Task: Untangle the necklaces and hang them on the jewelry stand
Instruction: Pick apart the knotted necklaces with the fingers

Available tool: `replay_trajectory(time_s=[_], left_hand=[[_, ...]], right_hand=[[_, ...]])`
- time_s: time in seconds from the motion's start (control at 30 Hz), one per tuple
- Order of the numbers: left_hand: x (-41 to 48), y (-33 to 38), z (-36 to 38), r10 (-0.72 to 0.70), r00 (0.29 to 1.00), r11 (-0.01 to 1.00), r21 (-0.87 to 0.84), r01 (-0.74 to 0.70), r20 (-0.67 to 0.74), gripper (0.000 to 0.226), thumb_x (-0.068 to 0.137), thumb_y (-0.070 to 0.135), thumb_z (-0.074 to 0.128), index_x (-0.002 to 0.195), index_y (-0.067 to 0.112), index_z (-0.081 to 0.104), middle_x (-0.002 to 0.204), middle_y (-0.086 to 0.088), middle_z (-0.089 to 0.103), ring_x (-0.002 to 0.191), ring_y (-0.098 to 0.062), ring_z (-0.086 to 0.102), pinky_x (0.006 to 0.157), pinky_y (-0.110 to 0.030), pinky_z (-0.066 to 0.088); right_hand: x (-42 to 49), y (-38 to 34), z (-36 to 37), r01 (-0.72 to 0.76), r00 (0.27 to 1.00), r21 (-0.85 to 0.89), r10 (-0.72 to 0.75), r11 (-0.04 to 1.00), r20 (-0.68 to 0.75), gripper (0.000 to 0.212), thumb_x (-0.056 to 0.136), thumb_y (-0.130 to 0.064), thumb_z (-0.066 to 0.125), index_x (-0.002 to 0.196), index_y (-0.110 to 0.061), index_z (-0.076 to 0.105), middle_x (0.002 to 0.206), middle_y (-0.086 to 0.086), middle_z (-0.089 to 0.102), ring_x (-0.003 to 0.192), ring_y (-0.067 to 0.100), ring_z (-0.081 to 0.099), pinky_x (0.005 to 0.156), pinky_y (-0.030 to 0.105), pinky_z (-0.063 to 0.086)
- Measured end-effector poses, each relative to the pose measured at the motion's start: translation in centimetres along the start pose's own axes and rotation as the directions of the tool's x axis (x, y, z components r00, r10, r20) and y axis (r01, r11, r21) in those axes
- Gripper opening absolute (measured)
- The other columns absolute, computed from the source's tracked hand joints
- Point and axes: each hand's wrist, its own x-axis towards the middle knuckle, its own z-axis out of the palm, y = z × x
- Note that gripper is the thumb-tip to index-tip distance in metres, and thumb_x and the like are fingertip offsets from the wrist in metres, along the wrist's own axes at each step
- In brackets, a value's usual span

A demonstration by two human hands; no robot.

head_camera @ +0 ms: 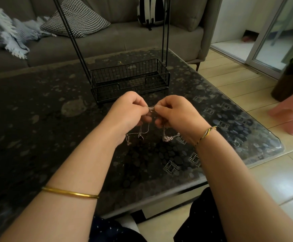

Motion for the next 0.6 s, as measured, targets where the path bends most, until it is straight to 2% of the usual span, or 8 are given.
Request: replay_trajectory(time_s=[0.07, 0.1, 0.2, 0.27, 0.33, 0.43, 0.6], left_hand=[[-0.14, 0.07, -0.01, -0.017, 0.998, 1.000, 0.013, 0.016, 0.068, 0.015, 0.094, 0.003, 0.054, 0.085, 0.015, 0.057, 0.085, -0.004, 0.070, 0.082, -0.017, 0.070, 0.089, -0.044, 0.056], [-0.17, 0.10, -0.06, -0.024, 0.997, 1.000, 0.006, 0.024, 0.075, 0.015, 0.094, 0.003, 0.054, 0.086, 0.015, 0.058, 0.085, -0.004, 0.070, 0.081, -0.016, 0.070, 0.088, -0.042, 0.056], [-0.14, 0.26, -0.18, -0.047, 0.999, 0.994, -0.097, 0.049, 0.027, 0.012, 0.094, 0.001, 0.054, 0.090, 0.011, 0.058, 0.087, -0.006, 0.069, 0.079, -0.015, 0.069, 0.085, -0.039, 0.058], [-0.15, 0.26, -0.20, -0.048, 0.999, 0.991, -0.123, 0.048, -0.001, 0.011, 0.094, 0.002, 0.054, 0.093, 0.011, 0.059, 0.089, -0.007, 0.069, 0.078, -0.014, 0.069, 0.083, -0.039, 0.058], [-0.18, 0.11, -0.23, -0.027, 1.000, 0.995, -0.095, 0.028, 0.003, 0.014, 0.093, 0.001, 0.055, 0.094, 0.013, 0.060, 0.091, -0.007, 0.070, 0.078, -0.014, 0.069, 0.082, -0.038, 0.059], [-0.40, 0.03, -0.31, 0.006, 0.999, 0.999, -0.052, -0.004, 0.034, 0.018, 0.092, 0.000, 0.057, 0.090, 0.017, 0.064, 0.090, -0.006, 0.071, 0.079, -0.013, 0.070, 0.084, -0.038, 0.058], [-0.57, 0.15, -0.40, 0.074, 0.997, 0.997, 0.017, -0.074, 0.022, 0.014, 0.085, 0.003, 0.068, 0.085, 0.017, 0.067, 0.085, -0.004, 0.071, 0.081, -0.014, 0.070, 0.086, -0.040, 0.058]], right_hand=[[0.00, 0.08, 0.15, 0.049, 0.996, -0.032, -0.051, 0.998, -0.080, 0.007, 0.093, -0.005, 0.052, 0.089, -0.003, 0.057, 0.073, 0.008, 0.061, 0.047, 0.001, 0.055, 0.047, 0.013, 0.045], [0.00, 0.10, 0.19, 0.064, 0.993, -0.027, -0.067, 0.998, -0.095, 0.006, 0.093, -0.004, 0.052, 0.089, -0.003, 0.057, 0.072, 0.006, 0.060, 0.046, 0.000, 0.054, 0.047, 0.013, 0.045], [-0.01, 0.02, -0.01, 0.037, 0.999, 0.017, -0.037, 0.999, -0.031, 0.010, 0.095, -0.007, 0.050, 0.088, -0.006, 0.056, 0.067, 0.005, 0.057, 0.050, 0.010, 0.054, 0.051, 0.020, 0.048], [-0.11, -0.19, -0.19, 0.008, 1.000, 0.000, -0.008, 1.000, 0.023, 0.014, 0.097, -0.009, 0.048, 0.086, -0.007, 0.056, 0.062, 0.002, 0.052, 0.048, 0.010, 0.048, 0.045, 0.016, 0.044], [-0.15, -0.24, -0.20, -0.001, 0.999, -0.024, 0.001, 1.000, 0.035, 0.021, 0.098, -0.011, 0.047, 0.079, -0.009, 0.055, 0.059, -0.001, 0.049, 0.048, 0.010, 0.045, 0.045, 0.017, 0.042], [-0.18, -0.17, -0.18, -0.040, 0.999, 0.030, 0.038, 0.999, 0.037, 0.029, 0.098, -0.011, 0.045, 0.071, -0.013, 0.053, 0.059, -0.001, 0.047, 0.047, 0.009, 0.042, 0.046, 0.020, 0.040], [-0.10, -0.27, -0.19, -0.142, 0.987, 0.117, 0.132, 0.983, 0.090, 0.028, 0.099, -0.013, 0.042, 0.073, -0.012, 0.053, 0.065, 0.001, 0.047, 0.047, 0.010, 0.037, 0.047, 0.024, 0.035]])
